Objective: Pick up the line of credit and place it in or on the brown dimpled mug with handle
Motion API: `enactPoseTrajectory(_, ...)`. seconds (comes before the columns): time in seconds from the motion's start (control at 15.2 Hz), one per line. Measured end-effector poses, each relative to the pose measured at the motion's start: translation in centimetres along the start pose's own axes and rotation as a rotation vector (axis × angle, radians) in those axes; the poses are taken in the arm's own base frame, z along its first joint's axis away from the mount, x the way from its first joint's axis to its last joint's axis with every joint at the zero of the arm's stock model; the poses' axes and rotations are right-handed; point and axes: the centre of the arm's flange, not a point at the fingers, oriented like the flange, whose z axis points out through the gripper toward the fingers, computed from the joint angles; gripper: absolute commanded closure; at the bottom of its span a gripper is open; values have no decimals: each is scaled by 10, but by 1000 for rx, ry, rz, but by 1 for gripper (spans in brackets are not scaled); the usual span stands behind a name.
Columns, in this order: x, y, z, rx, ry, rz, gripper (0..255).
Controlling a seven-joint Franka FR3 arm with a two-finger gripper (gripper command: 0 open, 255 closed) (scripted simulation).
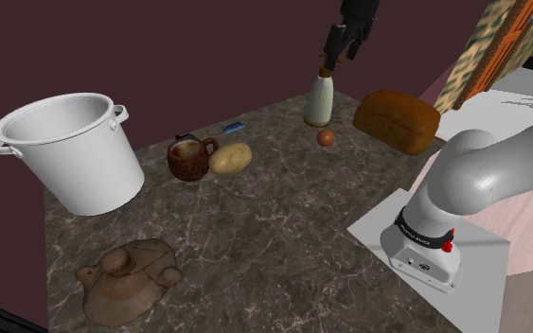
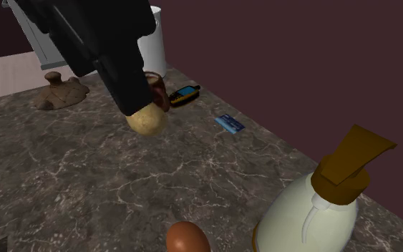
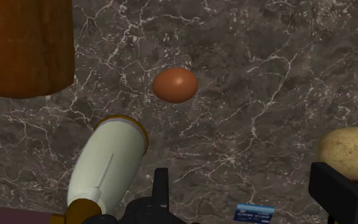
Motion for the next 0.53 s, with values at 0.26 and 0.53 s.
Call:
enactPoseTrajectory(0.26,12,13,20,34,21,-75,0)
enactPoseTrajectory(0.53,39,35,62,98,62,-217,0)
